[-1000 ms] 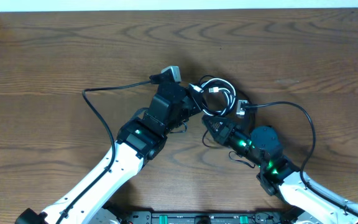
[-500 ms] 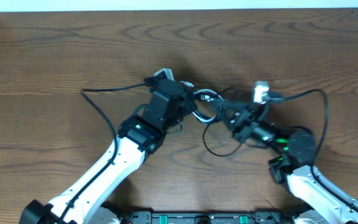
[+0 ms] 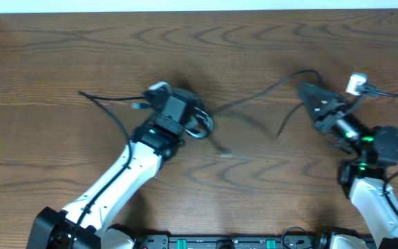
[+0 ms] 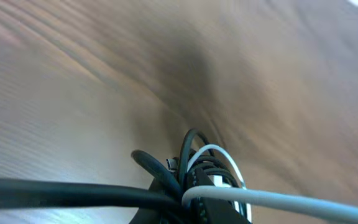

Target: Untangle cables

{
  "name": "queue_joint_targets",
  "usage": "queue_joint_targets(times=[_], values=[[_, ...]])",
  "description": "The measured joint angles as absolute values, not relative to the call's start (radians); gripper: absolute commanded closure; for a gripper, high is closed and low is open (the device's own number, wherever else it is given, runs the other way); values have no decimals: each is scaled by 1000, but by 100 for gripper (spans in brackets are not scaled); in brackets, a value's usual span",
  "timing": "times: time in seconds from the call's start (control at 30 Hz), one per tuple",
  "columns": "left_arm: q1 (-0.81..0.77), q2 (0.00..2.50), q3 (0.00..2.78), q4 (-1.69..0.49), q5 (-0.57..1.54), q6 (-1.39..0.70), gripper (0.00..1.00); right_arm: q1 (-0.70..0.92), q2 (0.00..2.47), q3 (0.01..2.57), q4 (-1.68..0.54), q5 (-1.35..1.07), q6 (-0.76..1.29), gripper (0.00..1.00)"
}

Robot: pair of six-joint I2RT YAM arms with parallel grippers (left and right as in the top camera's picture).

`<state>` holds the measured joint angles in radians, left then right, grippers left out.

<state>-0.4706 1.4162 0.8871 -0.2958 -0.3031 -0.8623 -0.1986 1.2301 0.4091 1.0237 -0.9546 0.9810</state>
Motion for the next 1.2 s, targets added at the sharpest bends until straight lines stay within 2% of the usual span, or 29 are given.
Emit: queue_joint_targets(times=[0.17, 0.37, 0.5, 0.53, 0.63, 0.7, 0.77, 0.83, 0.97, 1.13, 1.17, 1.2], values=[[-346, 1374, 887, -169, -315, -855, 92, -273, 1229, 418, 768, -1002, 883, 99], [-292, 1308, 889, 50, -38, -739, 92, -274, 1228, 419, 368, -889, 698, 99], [-293, 1305, 889, 66, 101, -597, 92, -275, 1229, 418, 167, -727, 611, 99], [-293, 1305, 889, 59, 123, -546, 92, -275, 1229, 418, 132, -691, 598, 96], [-293, 1305, 889, 57, 152, -420, 93, -275, 1229, 418, 38, -585, 574, 75], [-292, 1305, 889, 57, 149, -360, 93, -276, 1229, 418, -6, -535, 567, 45], [-292, 1305, 889, 57, 133, -326, 92, -276, 1229, 418, -31, -503, 553, 32], [-292, 1305, 889, 57, 122, -304, 93, -276, 1228, 418, -33, -501, 547, 31], [-301, 1305, 889, 51, 111, -287, 93, -276, 1212, 418, -18, -564, 545, 21], [-324, 1305, 889, 32, 105, -287, 93, -275, 1112, 418, 20, -679, 543, 17], [-327, 1305, 889, 29, 105, -287, 92, -275, 1078, 418, 42, -716, 545, 1], [-330, 1305, 889, 26, 105, -288, 93, -274, 1042, 418, 66, -757, 549, 1]])
